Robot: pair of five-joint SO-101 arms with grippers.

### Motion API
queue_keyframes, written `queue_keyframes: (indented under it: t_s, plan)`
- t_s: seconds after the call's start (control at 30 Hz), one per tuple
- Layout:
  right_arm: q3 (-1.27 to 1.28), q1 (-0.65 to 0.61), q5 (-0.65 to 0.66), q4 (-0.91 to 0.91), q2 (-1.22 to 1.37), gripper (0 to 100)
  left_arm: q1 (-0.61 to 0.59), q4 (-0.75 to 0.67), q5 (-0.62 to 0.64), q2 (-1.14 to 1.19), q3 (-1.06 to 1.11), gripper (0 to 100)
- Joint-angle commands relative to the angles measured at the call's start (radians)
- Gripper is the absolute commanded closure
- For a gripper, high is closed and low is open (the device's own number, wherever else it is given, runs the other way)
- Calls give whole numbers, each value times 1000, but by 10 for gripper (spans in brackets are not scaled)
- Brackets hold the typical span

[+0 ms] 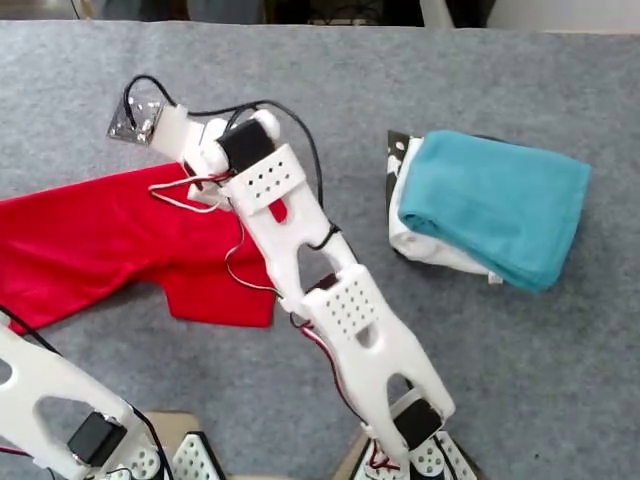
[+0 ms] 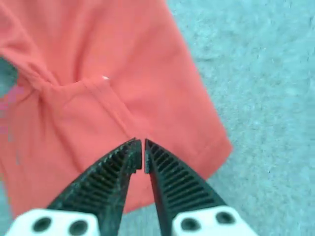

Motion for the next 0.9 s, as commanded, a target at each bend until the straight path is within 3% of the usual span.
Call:
queue_keyframes:
  t_s: [0.0, 0.17, 0.33, 0.5, 0.87]
  plan:
    - [257, -94, 8, 6, -246, 975, 8, 6, 9, -81, 16, 971]
    - [702, -180, 34, -37, -409, 905, 8, 6, 9, -84, 21, 971]
    - [989, -209, 32, -176, -490, 840, 8, 6, 9, -84, 22, 971]
    - [1228, -249, -86, -318, -509, 836, -1, 6, 9, -77, 22, 971]
    - [1414, -267, -98, -509, -483, 835, 1, 6, 9, -77, 36, 971]
